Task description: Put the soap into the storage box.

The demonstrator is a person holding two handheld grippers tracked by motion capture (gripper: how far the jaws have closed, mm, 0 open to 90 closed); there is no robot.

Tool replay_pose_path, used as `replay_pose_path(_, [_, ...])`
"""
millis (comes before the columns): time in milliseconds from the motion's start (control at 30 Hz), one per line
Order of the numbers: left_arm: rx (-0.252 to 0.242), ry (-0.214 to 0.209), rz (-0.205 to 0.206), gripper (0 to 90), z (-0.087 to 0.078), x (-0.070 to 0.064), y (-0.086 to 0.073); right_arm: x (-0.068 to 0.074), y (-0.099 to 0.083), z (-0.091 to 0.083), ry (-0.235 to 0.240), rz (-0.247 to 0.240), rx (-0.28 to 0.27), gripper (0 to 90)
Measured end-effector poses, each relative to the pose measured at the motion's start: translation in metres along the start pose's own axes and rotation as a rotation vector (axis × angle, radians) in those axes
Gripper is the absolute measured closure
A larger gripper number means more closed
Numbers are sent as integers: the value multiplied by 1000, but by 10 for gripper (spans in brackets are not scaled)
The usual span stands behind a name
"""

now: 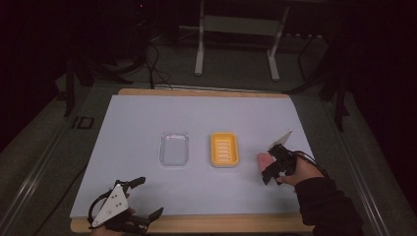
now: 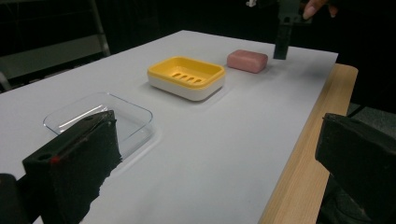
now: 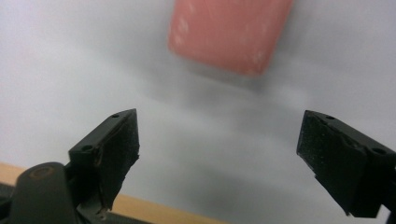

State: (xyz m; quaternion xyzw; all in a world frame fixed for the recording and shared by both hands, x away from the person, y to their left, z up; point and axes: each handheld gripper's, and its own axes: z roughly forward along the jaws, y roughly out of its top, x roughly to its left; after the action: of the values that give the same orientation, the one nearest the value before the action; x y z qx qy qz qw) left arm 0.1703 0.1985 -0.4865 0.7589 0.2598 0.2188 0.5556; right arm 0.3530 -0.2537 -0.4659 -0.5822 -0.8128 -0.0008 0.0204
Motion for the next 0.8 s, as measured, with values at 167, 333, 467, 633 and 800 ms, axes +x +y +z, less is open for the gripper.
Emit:
replay_pose_path(167, [-3, -1, -2, 2, 0, 0, 0, 6, 11, -5, -11, 20, -12, 142])
replay_pose_path(333, [-3, -4, -2, 2, 0, 0, 0, 6, 23, -9, -34, 38, -41, 157])
replay_pose_path(467, [0, -5, -1, 2, 0, 0, 0, 4, 32, -7, -39, 54, -47, 165])
replay_pose_path(633, [-2, -5, -2, 2, 0, 0, 0, 0, 41, -2, -49, 76, -71, 210])
replay_pose_path(800, [-2, -7, -2, 2, 0, 0, 0, -3, 47, 3, -54, 112, -100, 219])
